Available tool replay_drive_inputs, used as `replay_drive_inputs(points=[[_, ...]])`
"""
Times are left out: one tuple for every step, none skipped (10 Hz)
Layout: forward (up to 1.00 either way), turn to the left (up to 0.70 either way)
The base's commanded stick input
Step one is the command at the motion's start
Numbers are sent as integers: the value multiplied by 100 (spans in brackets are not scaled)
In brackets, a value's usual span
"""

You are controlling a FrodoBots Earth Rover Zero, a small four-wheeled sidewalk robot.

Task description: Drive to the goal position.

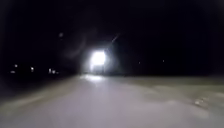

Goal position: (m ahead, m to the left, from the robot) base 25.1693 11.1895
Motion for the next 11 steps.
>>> replay_drive_inputs(points=[[100,0],[100,0],[100,0],[100,0],[100,0],[100,0],[100,0],[100,0],[100,0],[100,0],[100,0]])
